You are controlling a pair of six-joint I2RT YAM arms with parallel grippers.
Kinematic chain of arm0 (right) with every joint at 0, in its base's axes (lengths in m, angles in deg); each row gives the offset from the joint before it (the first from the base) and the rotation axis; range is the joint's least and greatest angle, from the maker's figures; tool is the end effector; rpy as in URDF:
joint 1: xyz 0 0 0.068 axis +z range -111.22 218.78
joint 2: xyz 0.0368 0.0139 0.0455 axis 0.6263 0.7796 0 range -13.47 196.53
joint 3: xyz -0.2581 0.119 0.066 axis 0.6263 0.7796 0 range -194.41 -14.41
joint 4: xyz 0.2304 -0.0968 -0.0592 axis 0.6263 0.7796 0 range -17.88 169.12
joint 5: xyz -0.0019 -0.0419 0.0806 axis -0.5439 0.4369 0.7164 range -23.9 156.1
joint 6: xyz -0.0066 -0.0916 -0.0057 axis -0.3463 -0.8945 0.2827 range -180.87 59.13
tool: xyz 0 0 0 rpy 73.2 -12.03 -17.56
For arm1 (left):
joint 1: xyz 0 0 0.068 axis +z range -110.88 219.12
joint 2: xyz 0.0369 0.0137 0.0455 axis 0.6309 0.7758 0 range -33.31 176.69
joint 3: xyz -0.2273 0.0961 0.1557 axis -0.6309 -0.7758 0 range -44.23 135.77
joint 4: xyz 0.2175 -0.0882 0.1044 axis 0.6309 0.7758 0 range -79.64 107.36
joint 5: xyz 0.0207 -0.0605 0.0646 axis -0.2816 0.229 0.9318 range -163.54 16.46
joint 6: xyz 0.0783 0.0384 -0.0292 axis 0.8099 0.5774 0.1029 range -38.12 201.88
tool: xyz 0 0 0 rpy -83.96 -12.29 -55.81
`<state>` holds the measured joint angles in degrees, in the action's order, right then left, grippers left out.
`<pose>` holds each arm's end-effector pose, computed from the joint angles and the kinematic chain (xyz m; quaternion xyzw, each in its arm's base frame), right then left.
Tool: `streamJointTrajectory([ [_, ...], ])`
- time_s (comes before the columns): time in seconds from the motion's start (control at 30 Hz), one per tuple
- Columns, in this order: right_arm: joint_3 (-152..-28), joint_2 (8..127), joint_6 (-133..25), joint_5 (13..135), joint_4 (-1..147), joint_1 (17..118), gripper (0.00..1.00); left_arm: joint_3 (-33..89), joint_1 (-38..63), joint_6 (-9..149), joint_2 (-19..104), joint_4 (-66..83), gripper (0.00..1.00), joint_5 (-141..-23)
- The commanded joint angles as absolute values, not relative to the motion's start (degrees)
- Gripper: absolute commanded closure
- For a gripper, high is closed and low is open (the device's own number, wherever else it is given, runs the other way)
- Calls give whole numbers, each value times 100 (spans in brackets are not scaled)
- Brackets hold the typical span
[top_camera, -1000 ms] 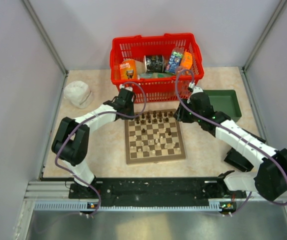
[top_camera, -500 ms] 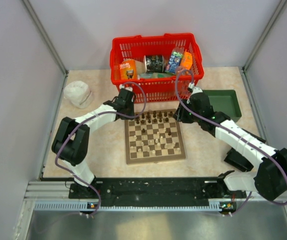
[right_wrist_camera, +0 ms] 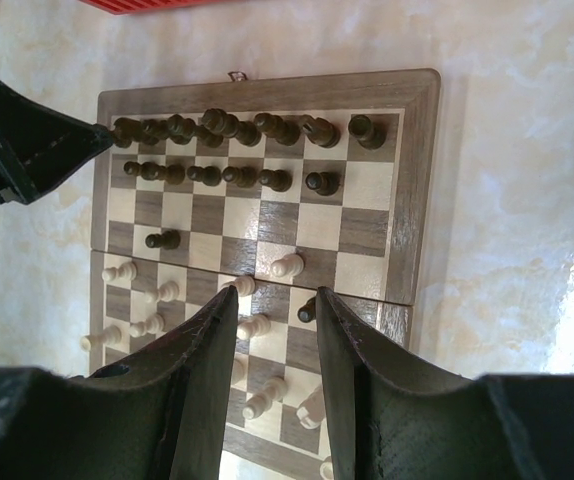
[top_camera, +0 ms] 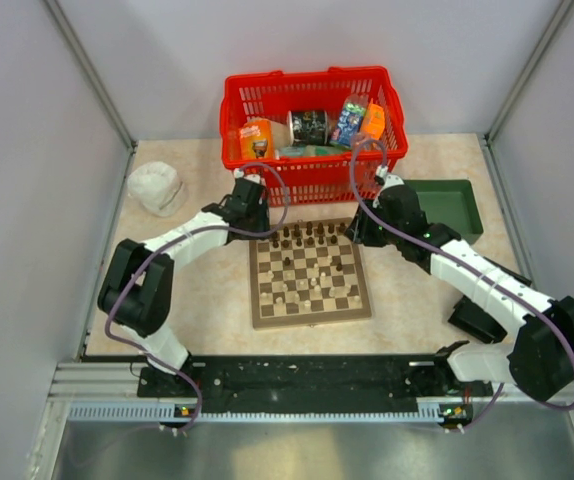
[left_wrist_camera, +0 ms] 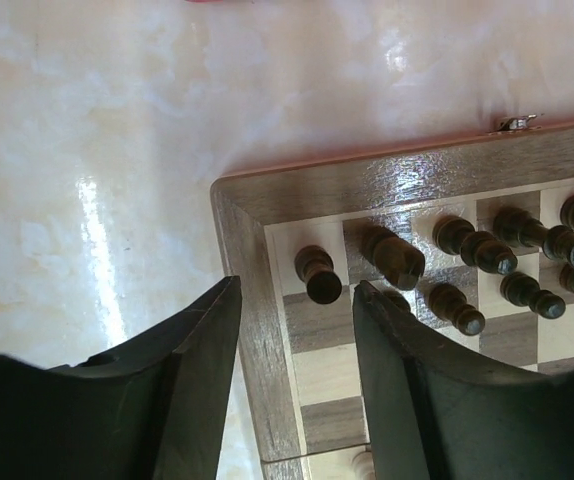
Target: Set up the chess pieces on the board
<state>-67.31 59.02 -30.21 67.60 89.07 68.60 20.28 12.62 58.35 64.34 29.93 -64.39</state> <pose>0.2650 0.1543 0.2667 0.0006 0.8931 0.2366 0.3827 0.3511 -0.1604 0.1898 -0.0010 0.9448 -0.0662 0.3207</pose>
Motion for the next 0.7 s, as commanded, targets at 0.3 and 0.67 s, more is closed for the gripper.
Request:
streamJointTrajectory([
  [0.3,-6794,6071,-3011,6909,8689,6822,62,1193,1310,5894,4676,2337,40,-6737],
  [0.67,-6776,6203,-2984,6874,8689,6822,62,842,415,5473,4684,2355,41,-7090],
])
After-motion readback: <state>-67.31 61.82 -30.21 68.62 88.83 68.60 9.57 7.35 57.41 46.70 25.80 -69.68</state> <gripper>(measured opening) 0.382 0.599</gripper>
